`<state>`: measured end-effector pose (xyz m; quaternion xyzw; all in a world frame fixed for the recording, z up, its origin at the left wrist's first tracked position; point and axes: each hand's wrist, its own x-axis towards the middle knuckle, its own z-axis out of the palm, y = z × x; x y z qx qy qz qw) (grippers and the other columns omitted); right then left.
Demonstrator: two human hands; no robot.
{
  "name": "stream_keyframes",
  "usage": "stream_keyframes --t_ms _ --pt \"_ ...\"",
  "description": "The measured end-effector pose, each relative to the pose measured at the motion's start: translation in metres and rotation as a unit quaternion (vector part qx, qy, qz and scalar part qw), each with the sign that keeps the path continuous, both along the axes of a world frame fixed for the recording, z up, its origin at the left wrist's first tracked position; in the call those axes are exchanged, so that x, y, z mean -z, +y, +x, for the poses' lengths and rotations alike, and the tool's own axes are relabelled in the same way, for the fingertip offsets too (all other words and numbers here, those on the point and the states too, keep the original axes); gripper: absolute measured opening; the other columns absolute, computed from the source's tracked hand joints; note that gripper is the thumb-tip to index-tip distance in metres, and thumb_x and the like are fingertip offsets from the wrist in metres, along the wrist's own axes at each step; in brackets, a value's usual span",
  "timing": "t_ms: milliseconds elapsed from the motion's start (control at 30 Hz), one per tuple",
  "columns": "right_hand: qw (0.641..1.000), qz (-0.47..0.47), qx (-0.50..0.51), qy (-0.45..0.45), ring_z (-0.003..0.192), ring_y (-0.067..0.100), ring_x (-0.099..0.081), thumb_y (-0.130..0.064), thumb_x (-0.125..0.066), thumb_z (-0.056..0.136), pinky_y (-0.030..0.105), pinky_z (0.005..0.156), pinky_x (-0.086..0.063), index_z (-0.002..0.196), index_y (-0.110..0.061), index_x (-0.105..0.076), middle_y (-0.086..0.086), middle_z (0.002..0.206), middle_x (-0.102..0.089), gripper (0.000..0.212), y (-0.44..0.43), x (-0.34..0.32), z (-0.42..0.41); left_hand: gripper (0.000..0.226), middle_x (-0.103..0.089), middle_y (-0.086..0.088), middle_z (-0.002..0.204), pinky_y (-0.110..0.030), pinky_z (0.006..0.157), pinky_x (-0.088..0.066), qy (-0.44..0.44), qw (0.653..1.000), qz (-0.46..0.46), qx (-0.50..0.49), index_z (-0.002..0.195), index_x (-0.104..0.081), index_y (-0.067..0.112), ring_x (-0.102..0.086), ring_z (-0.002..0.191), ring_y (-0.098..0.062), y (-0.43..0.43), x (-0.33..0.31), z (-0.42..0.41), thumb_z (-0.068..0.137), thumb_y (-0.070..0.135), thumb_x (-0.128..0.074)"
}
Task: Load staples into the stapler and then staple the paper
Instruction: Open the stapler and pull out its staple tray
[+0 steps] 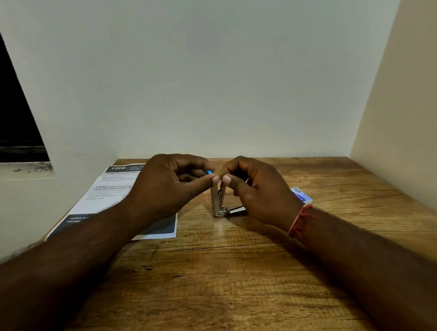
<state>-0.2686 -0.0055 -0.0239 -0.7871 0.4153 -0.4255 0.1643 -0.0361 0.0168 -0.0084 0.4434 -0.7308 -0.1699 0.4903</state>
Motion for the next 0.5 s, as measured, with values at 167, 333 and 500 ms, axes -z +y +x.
stream_keyframes --t_ms 167,333,500 --pt "0.997 0.054 0.003 -0.057 0.075 0.006 -0.072 -0.022 -0.07 0.107 0.022 0.073 -0.057 0.105 -0.02 -0.076 -0.003 0.096 -0.079 0.006 -0.013 0.003 -0.014 0.021 -0.086 0.007 0.086 -0.012 0.074 -0.061 0.042 0.999 0.034 -0.006 0.097 -0.089 0.026 -0.086 0.083 -0.016 -0.008 0.001 0.012 0.08 0.03 -0.1" --pt "0.996 0.07 0.004 -0.047 0.089 -0.001 -0.071 -0.023 -0.071 0.107 0.032 0.088 -0.056 0.106 -0.022 -0.077 -0.005 0.098 -0.081 0.007 -0.02 0.005 -0.027 0.027 -0.086 0.006 0.09 -0.018 0.078 -0.065 0.004 0.999 0.051 0.01 0.1 -0.086 0.019 -0.084 0.086 -0.022 -0.014 0.003 0.024 0.078 0.025 -0.102" --pt "0.996 0.081 0.003 -0.044 0.095 -0.006 -0.074 -0.019 -0.07 0.108 0.015 0.084 -0.048 0.108 -0.017 -0.077 -0.007 0.098 -0.084 0.007 -0.025 0.004 -0.038 0.031 -0.085 0.004 0.09 -0.048 0.093 -0.069 -0.084 0.992 0.091 0.028 0.1 -0.082 0.028 -0.082 0.089 -0.025 -0.016 0.008 0.033 0.078 0.024 -0.104"
